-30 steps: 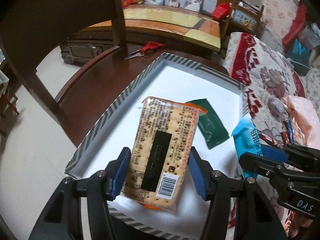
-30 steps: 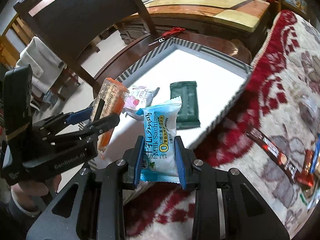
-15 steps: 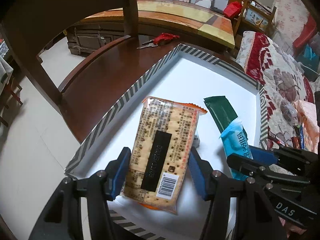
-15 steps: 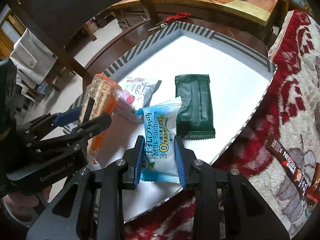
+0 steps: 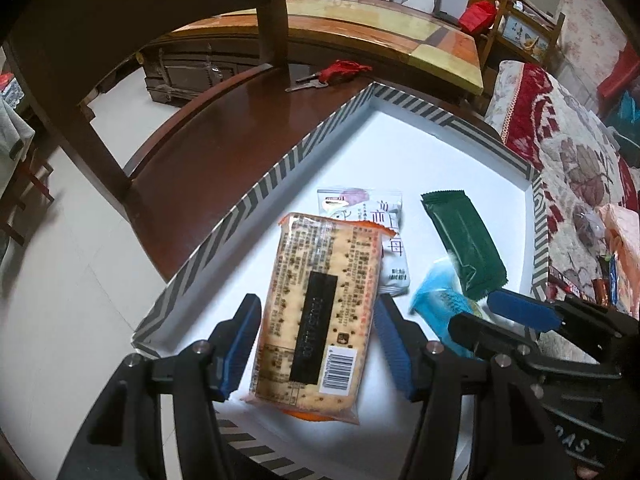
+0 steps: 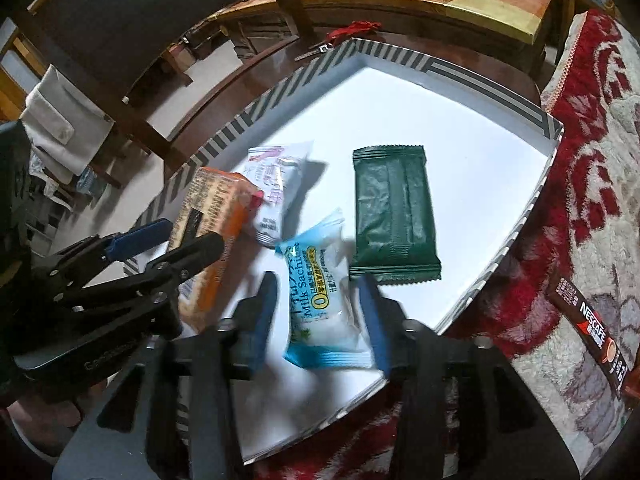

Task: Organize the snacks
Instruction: 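Carry both packets to the white tray and open both grippers inside, then move both open grippers from the tray back over the blanket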

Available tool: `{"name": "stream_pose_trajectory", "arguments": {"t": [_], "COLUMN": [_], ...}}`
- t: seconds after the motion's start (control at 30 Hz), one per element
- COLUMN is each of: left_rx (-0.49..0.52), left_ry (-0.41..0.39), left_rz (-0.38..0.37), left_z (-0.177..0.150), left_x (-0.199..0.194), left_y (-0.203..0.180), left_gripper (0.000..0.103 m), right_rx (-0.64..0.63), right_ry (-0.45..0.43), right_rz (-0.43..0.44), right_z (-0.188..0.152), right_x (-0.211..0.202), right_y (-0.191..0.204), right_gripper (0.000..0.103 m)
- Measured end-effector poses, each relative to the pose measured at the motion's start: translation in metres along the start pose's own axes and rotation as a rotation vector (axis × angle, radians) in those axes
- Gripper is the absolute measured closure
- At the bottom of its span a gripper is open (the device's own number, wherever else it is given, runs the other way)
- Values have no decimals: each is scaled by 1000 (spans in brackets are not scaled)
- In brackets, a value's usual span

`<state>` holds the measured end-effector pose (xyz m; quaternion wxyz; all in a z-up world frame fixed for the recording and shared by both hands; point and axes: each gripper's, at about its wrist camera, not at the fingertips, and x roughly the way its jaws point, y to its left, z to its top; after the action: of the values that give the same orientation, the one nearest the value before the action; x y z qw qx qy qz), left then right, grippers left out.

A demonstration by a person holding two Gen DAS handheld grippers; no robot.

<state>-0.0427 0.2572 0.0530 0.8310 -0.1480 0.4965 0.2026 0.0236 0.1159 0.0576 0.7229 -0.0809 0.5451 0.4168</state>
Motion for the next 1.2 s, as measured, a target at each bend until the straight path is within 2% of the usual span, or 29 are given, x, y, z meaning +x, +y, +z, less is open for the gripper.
{"name": "stream_pose_trajectory", "arguments": {"t": [0.2,0.37,0.53,0.67,0.83,0.93,1.03,1.13,1.2], "left_rx": [7,29,69,95,127,161,196,213,214], "left_ry": [-16,-49,-60,-67,-49,-42,-38,-32,-31], "left_rz": [7,-5,-26,-46,-78,-89,-95,-105,-106], "left_z": [-1,1,1,0,-1,-4,-6,-6,-7], "left_x": [-8,-22,-33,-39,-40,-41,-42,-42,-41], "left_y": [-3,-14,-31,-45,-65,-80,-94,-102,-105], "left_gripper": [40,29,27,26,25,25,25,25,25], "right_rx": [10,60,87,128,174,173,174,185,188], "right_ry": [-12,-48,-94,-112,-106,-88,-66,-13,-22], "right_rz": [9,47,67,9,-154,-174,-150,-44,25], "right_z": [-7,-17,-31,-47,-58,-58,-61,-67,-73], "right_x": [-9,-29,-58,-76,-86,-83,-75,-68,-77], "right_y": [-1,-12,-33,-78,-147,-171,-188,-185,-175], "right_gripper": [56,56,56,56,56,56,56,53,48]}}
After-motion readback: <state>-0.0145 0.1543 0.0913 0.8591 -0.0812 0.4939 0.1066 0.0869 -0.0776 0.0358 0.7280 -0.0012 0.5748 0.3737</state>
